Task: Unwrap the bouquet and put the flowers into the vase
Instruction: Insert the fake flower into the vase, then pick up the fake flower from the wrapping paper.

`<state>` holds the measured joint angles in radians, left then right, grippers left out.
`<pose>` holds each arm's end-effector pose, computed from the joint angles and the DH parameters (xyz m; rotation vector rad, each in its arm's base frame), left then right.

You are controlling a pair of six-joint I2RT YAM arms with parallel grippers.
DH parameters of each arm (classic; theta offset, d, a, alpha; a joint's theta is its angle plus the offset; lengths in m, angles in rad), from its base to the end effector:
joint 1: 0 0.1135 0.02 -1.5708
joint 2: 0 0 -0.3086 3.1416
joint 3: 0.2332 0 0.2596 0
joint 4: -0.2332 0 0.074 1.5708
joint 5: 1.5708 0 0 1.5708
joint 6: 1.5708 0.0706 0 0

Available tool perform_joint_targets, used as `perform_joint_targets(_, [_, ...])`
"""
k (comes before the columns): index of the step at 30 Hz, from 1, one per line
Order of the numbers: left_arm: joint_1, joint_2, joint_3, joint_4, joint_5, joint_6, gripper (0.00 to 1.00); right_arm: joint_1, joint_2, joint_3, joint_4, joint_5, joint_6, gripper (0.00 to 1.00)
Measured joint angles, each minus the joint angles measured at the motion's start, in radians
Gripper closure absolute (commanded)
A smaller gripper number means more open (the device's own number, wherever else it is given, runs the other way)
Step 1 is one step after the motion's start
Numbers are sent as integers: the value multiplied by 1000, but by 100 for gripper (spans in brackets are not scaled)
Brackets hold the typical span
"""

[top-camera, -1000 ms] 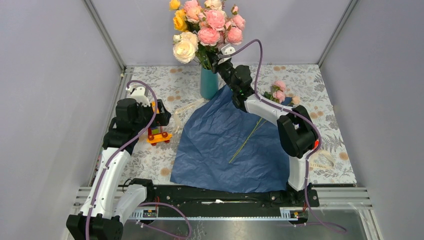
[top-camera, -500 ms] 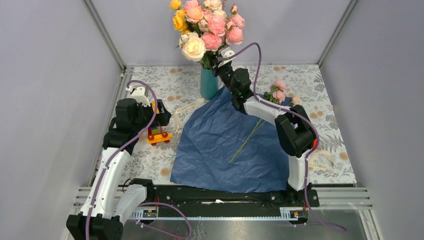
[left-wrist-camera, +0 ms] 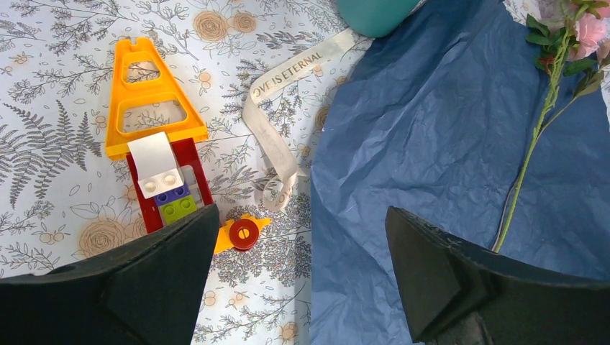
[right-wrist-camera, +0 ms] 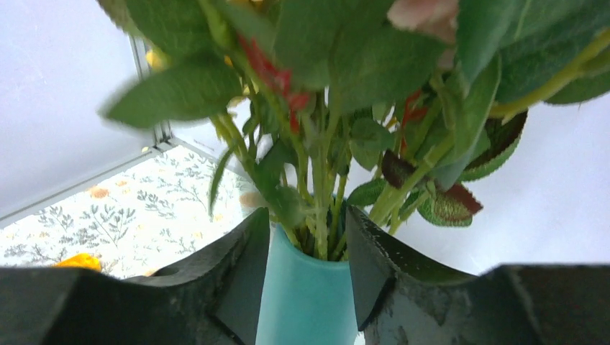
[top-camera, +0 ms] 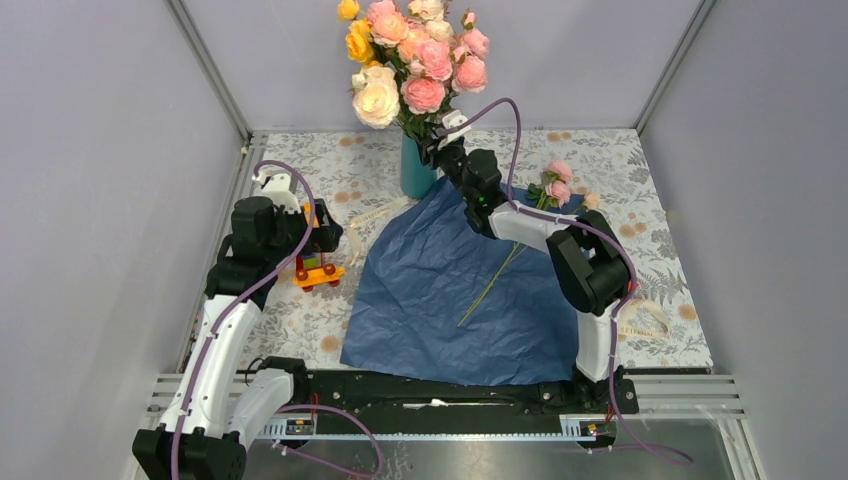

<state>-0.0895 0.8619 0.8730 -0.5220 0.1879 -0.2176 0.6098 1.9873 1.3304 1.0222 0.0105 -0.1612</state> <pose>0.1941 -0.0307 0.3404 -0.0186 2.0943 -0.3821 0.4239 0.2952 0.3406 -0.4480 1.1287 0.3863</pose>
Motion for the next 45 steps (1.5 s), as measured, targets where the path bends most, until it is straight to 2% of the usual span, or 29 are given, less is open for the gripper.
perform_joint_targets(9, [0,0,0,0,3,0,7,21,-76,-120,0,9,-10,36])
perform_joint_targets(18, [0,-4,0,5,26,-5,9,48,-306,-322,-29,79,2,31])
perform_joint_targets(22, [0,-5,-16,24,65,-27,9,51,-498,-394,-213,169,49,28])
perform_joint_targets(30, [-3,-3,-32,27,97,-42,9,30,-895,-439,-712,322,179,26])
perform_joint_targets(32, [-3,-2,-32,27,98,-42,9,-5,-970,-450,-841,333,248,26])
perform_joint_targets(37, [-3,-2,-32,27,96,-41,9,-179,-1013,-474,-1037,307,395,29])
perform_joint_targets(41, [-3,-3,-32,27,97,-44,9,-333,-970,-491,-1140,234,521,32])
perform_joint_targets(45, [-3,-4,-32,28,95,-45,8,-483,-883,-503,-1160,159,640,34])
